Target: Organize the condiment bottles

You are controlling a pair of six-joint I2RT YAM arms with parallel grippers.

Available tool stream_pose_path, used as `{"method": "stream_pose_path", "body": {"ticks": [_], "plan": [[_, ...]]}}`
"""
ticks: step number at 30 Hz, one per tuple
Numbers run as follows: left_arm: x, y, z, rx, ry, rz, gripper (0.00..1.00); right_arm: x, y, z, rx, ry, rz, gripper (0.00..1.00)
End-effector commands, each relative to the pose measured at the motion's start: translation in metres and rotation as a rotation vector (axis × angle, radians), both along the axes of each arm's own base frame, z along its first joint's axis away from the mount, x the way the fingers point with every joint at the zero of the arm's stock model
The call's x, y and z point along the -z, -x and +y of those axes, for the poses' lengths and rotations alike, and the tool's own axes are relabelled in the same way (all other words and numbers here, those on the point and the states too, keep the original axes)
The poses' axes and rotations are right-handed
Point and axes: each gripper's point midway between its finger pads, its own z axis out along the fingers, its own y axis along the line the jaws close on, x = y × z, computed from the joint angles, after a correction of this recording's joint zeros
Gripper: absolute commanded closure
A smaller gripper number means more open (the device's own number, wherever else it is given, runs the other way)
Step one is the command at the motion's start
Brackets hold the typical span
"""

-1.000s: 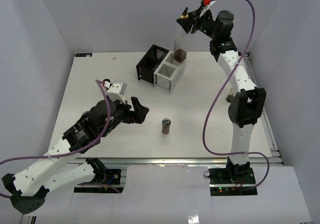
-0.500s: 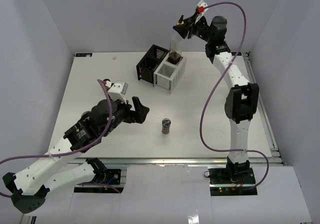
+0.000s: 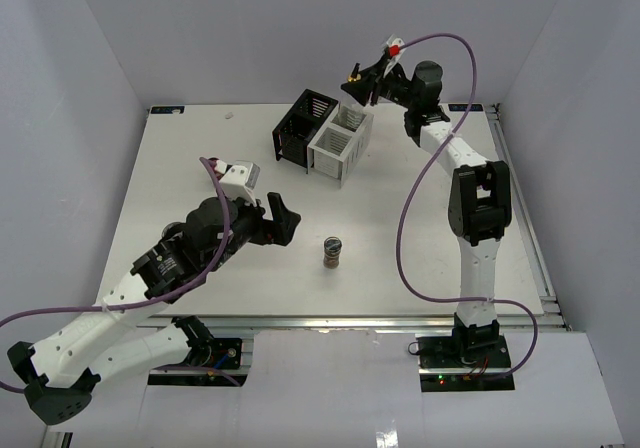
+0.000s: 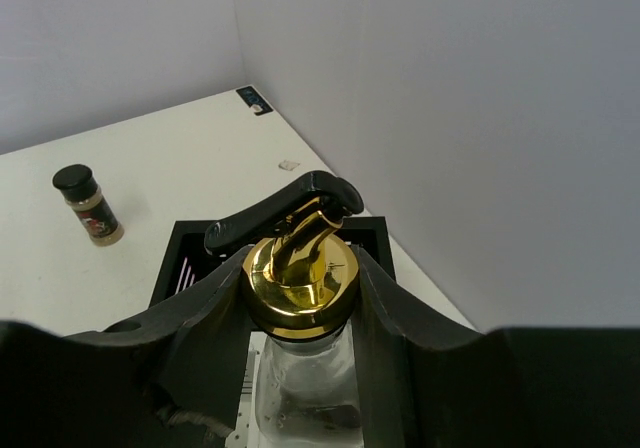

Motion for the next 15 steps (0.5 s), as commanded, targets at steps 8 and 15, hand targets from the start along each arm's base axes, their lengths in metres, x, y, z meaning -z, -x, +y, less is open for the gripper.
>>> {"method": "stream_pose_path", "body": {"ticks": [8, 15], "plan": [[-0.003, -0.005, -0.002, -0.006, 0.008, -0.024, 0.02, -0.04, 0.024, -0.008, -0.007, -0.016, -0.176, 0.52], [-0.009, -0.007, -0.001, -0.021, 0.019, -0.032, 0.02, -0.055, 0.025, -0.018, 0.06, -0.019, -0.151, 0.04]]}}
